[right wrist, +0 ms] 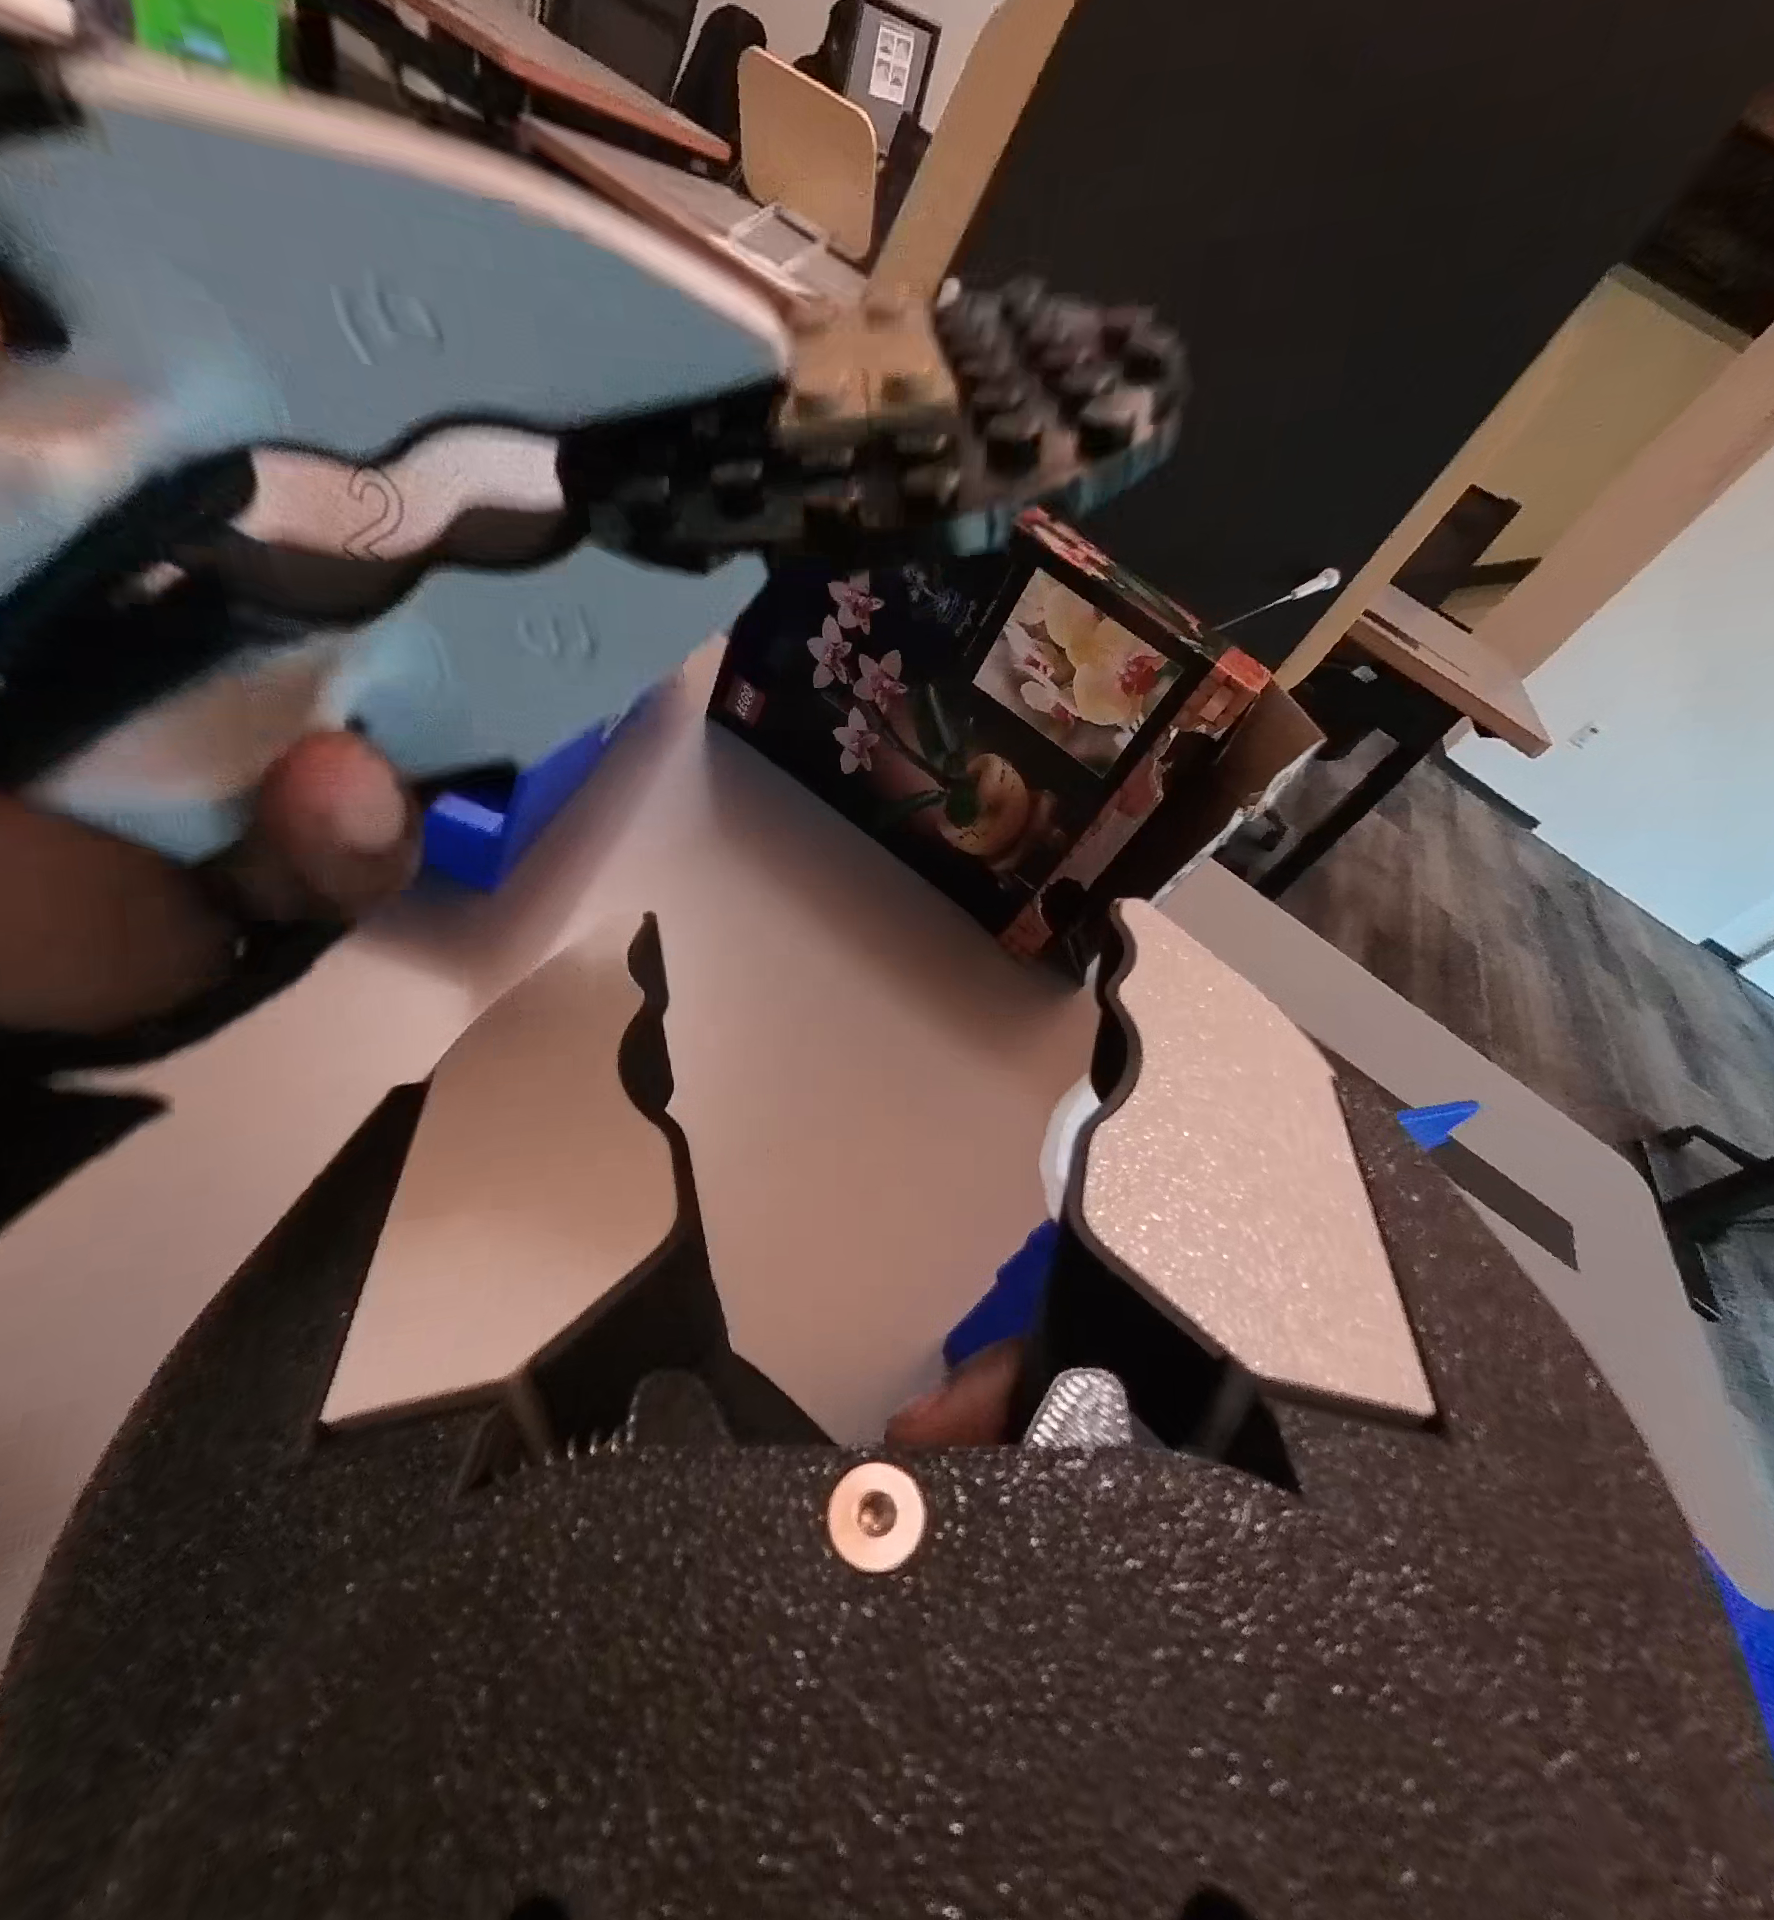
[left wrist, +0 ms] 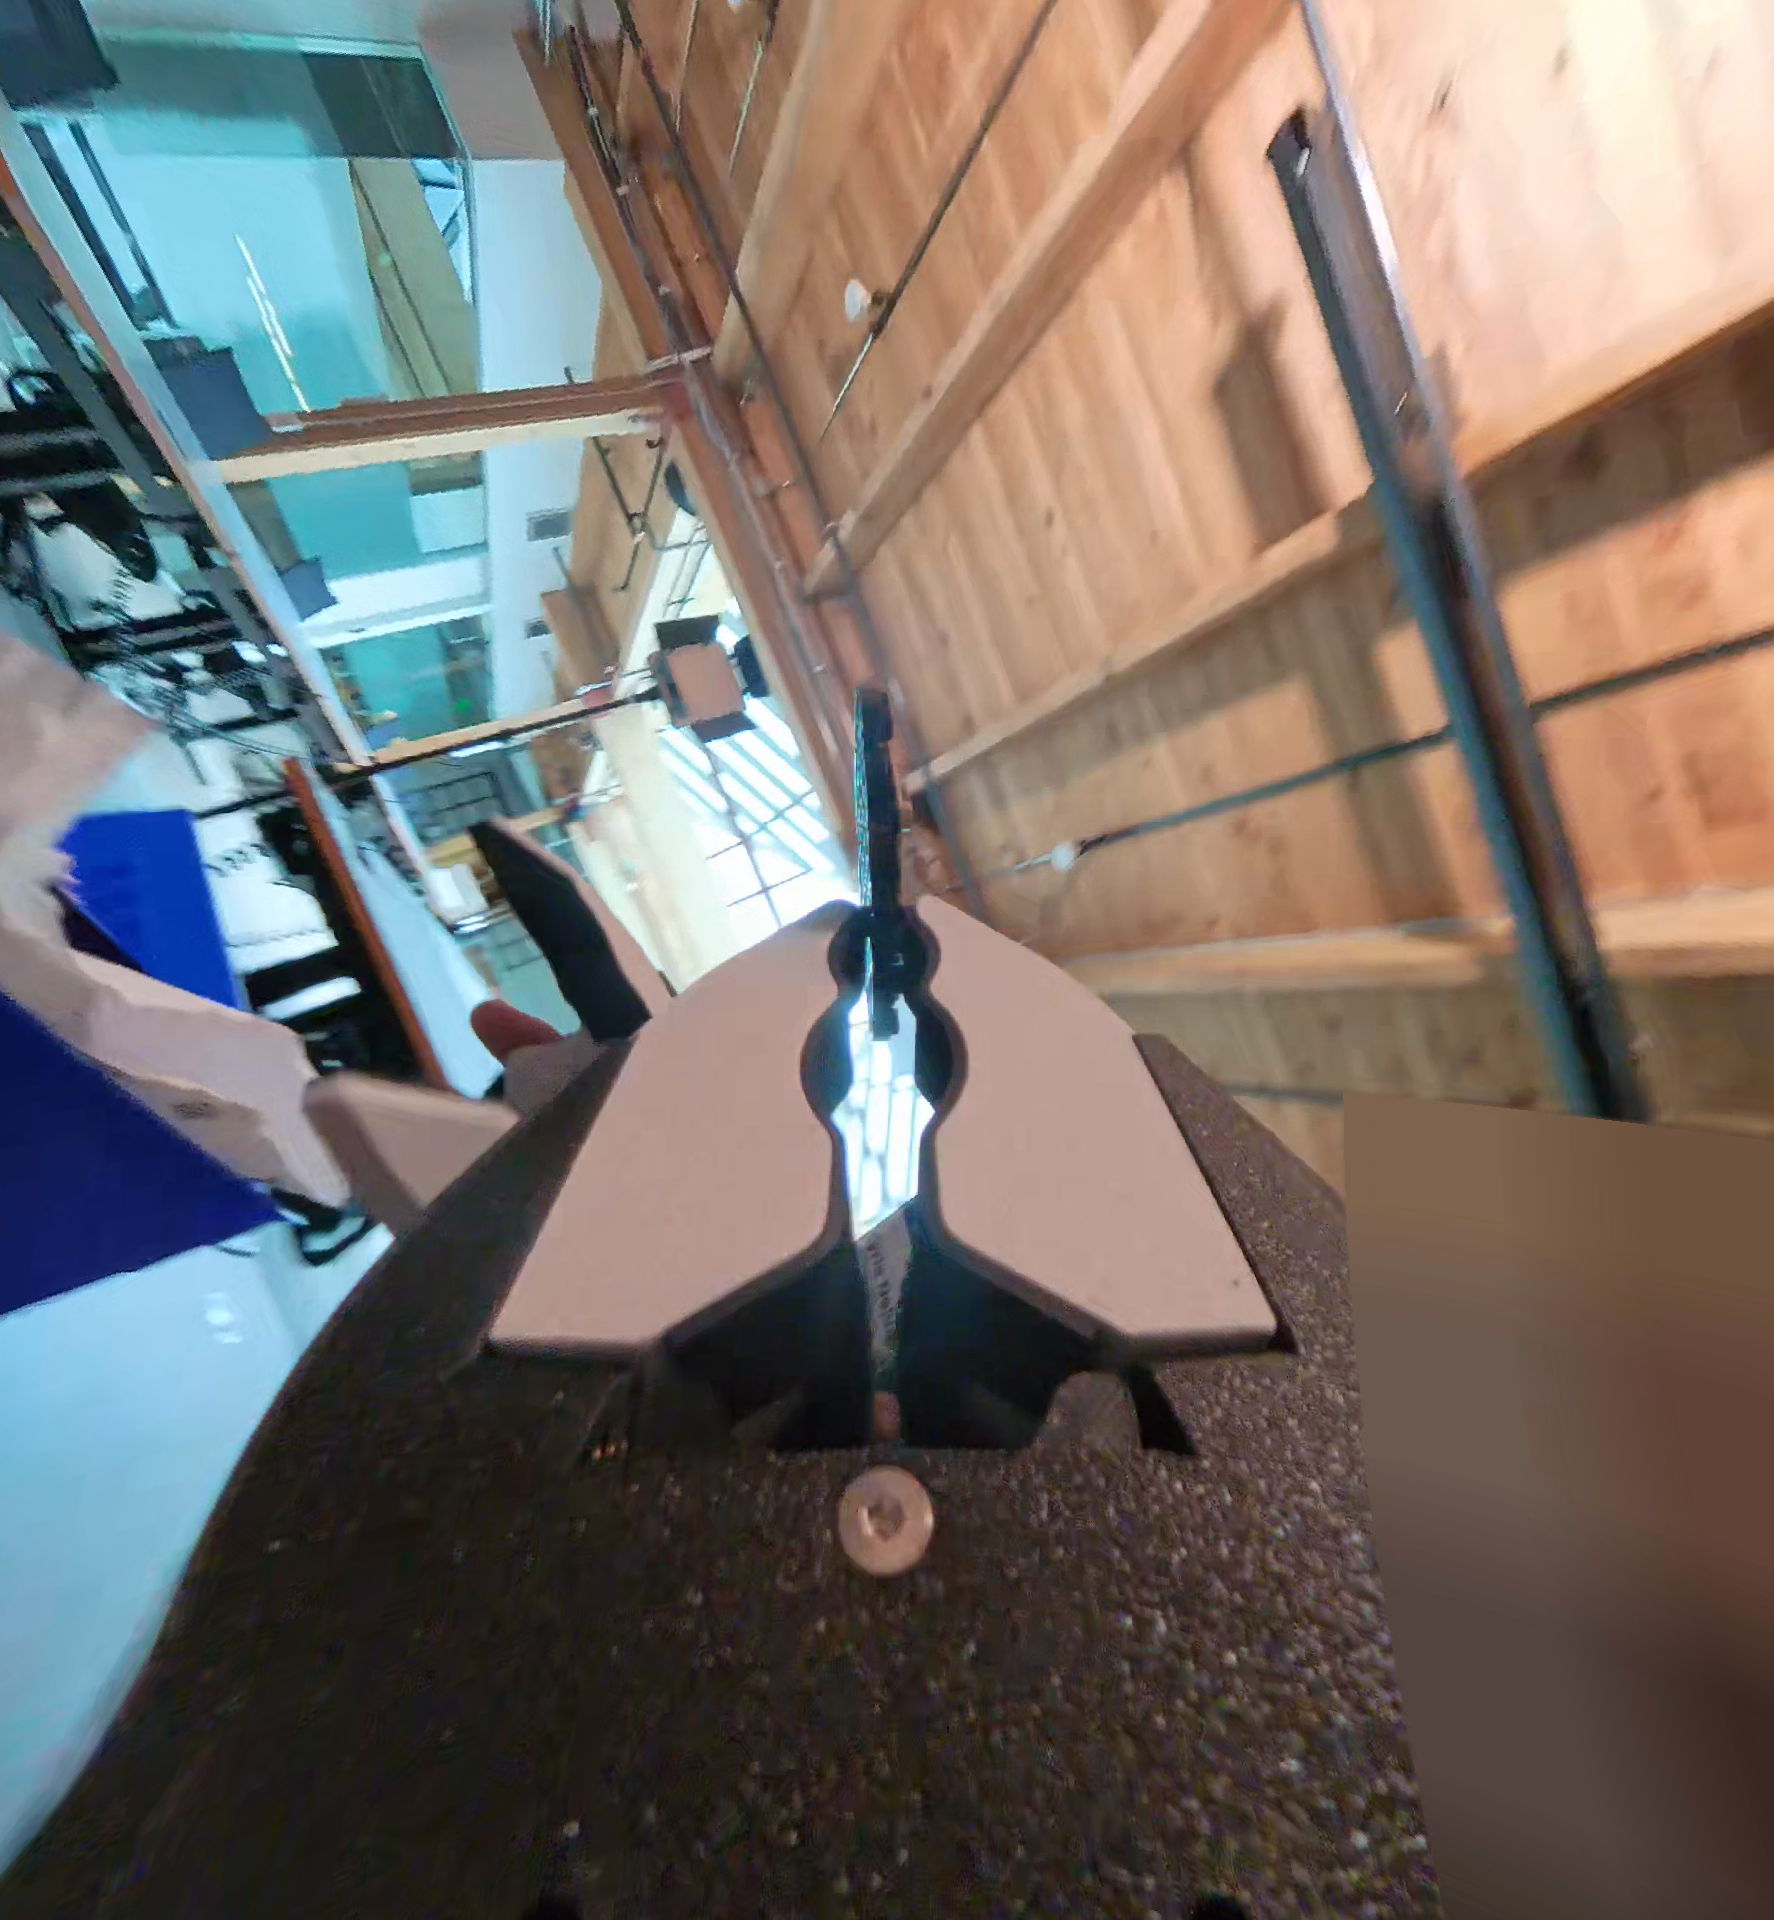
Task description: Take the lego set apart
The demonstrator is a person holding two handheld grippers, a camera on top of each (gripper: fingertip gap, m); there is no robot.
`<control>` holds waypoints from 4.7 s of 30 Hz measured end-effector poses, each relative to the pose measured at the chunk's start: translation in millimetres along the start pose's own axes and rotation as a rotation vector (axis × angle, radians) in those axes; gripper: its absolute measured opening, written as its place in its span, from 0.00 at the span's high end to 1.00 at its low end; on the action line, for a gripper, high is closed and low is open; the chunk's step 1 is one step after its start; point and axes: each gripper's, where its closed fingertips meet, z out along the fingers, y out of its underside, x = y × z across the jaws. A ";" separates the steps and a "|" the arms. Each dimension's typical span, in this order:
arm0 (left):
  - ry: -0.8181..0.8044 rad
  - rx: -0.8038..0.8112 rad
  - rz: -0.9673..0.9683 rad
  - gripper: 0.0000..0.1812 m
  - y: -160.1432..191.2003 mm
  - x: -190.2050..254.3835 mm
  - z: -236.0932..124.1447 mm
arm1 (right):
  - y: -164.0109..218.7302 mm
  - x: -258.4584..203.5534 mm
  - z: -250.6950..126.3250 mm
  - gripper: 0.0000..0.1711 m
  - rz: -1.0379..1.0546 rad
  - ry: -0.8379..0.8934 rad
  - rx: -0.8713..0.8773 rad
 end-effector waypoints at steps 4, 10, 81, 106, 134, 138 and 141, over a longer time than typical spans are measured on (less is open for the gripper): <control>0.049 0.009 -0.180 0.97 14.0 -9.5 1.8 | 0.4 8.7 -5.1 0.54 -0.011 0.040 -0.021; 0.068 -0.019 -0.207 0.97 33.0 -2.4 12.8 | 8.7 13.5 -5.1 0.52 -0.020 0.042 -0.079; -0.111 -0.066 -0.178 0.97 23.6 -43.3 -2.9 | -23.7 7.1 -71.2 0.81 -0.046 -0.169 -0.004; -0.134 -0.046 -0.202 0.97 41.4 -55.1 0.2 | -10.8 7.7 -61.9 0.87 -0.034 -0.177 -0.052; -0.128 -0.025 -0.218 0.98 38.3 -57.5 -4.8 | -12.0 10.9 -57.6 0.91 -0.033 -0.157 -0.081; -0.137 -0.022 -0.205 0.97 39.0 -59.3 -5.0 | -10.1 8.7 -58.3 0.92 -0.053 -0.163 -0.085; -0.143 -0.022 -0.208 0.97 38.6 -61.4 -4.6 | -8.4 9.4 -59.8 0.92 -0.063 -0.156 -0.093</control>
